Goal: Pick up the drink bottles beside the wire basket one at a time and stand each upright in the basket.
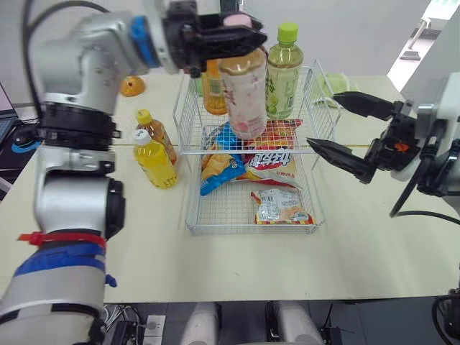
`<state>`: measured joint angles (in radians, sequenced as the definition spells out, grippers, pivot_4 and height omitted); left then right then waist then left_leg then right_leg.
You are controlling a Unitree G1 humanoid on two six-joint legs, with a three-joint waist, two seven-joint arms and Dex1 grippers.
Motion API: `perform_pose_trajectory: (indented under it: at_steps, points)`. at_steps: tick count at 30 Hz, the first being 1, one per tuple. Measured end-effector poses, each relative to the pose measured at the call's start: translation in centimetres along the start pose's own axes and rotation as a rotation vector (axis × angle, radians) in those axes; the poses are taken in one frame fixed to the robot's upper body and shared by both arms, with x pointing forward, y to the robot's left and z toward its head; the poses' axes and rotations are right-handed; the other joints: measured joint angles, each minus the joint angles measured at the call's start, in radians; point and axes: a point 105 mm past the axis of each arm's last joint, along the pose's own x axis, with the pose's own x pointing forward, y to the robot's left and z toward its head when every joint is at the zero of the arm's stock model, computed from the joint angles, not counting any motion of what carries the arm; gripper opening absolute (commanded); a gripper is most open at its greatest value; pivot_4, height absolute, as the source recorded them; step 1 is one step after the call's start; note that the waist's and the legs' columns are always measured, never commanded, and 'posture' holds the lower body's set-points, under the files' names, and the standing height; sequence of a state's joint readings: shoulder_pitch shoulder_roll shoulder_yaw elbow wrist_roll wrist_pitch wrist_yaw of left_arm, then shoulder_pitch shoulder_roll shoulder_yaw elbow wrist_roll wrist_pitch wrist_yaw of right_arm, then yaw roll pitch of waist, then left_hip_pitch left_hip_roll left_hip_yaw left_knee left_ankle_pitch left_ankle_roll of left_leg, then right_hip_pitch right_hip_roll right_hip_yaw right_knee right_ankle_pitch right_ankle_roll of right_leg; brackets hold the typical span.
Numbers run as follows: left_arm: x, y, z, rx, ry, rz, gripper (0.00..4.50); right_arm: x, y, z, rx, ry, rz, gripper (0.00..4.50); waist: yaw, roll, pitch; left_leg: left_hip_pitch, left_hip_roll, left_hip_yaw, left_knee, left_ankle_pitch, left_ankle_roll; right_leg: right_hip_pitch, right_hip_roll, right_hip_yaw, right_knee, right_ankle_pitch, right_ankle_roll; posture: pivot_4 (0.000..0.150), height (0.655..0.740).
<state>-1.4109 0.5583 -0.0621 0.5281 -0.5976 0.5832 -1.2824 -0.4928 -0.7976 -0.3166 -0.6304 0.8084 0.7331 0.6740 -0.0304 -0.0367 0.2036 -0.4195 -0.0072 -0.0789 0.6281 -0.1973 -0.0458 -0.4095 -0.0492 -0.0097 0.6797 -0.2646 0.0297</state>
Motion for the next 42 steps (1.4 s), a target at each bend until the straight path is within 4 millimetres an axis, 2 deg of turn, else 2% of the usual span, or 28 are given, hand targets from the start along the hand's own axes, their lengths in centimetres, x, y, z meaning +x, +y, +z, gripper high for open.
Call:
perform_pose_trajectory:
  at_steps: [5,9,18,24,26,29,33,34,39,42]
  points:
    - [2.5,0.7,-1.7,0.087,0.000,-0.004,1.39,-0.7,0.1,-0.7,0.013,0.071,-0.036,4.50,0.003,0.000,0.000,0.000,0.000,0.000,0.000,0.000,0.000,0.000,0.000,0.000,0.000,0.000,0.000,0.150,0.7400]
    - [3.7,1.2,-2.8,0.105,0.002,0.009,1.39,-0.6,0.2,-0.6,0.018,0.076,-0.062,4.50,0.001,0.000,0.000,0.000,0.000,0.000,0.000,0.000,0.000,0.000,0.000,0.000,0.000,0.000,0.000,0.150,0.7400]
    - [5.3,1.1,-3.2,0.093,-0.007,-0.007,1.39,-0.5,0.2,-0.5,0.035,0.079,-0.086,4.50,0.002,0.000,0.000,0.000,0.000,0.000,0.000,0.000,0.000,0.000,0.000,0.000,0.000,0.000,0.001,0.150,0.7400]
    - [5.4,1.0,-3.2,0.082,-0.010,-0.014,1.39,-0.4,0.2,-0.3,0.039,0.069,-0.089,4.50,0.001,0.000,0.000,0.000,0.000,0.000,0.000,0.000,0.000,0.000,0.000,0.000,0.000,0.000,0.001,0.150,0.7400]
    - [5.4,0.9,-3.2,0.082,-0.009,-0.017,2.12,-0.3,0.2,-0.3,0.038,0.068,-0.088,4.50,0.001,0.000,0.000,0.000,0.000,0.000,0.000,0.000,0.000,0.000,0.000,0.000,0.000,0.000,0.001,0.150,0.7400]
    - [5.4,0.6,-2.8,0.095,-0.018,-0.032,2.95,-0.3,0.1,-0.3,0.039,0.070,-0.092,4.50,0.001,0.000,0.000,0.000,0.000,0.000,0.000,0.000,0.000,0.000,0.000,0.000,0.000,0.000,0.001,0.150,0.7400]
    - [5.3,0.5,-2.2,0.101,-0.033,-0.028,4.27,0.0,0.0,0.0,0.030,0.060,-0.088,4.50,0.001,0.000,0.000,0.000,0.000,0.000,0.000,0.000,0.000,0.001,0.000,0.000,0.000,0.000,0.001,0.150,0.7400]
    - [5.3,0.5,-1.9,0.105,-0.043,-0.021,4.47,0.0,0.1,0.1,0.030,0.059,-0.085,4.50,0.001,0.000,0.000,0.000,0.000,0.000,0.001,0.000,0.000,0.001,0.000,0.000,0.000,0.000,0.001,0.150,0.7400]
    - [4.5,0.1,-0.1,0.098,-0.100,-0.020,4.47,0.3,-0.1,-0.3,0.048,0.065,-0.070,4.50,0.000,0.000,0.000,0.000,0.000,0.000,0.001,0.000,0.000,0.001,0.000,0.000,0.000,0.000,0.001,0.150,0.7400]
    - [3.1,-0.4,1.3,0.097,-0.144,-0.016,4.47,0.3,-0.2,-0.3,0.047,0.060,-0.065,4.50,-0.001,0.000,0.000,0.001,0.000,0.000,0.000,0.000,0.000,0.001,0.000,0.000,0.000,0.000,0.000,0.150,0.7400]
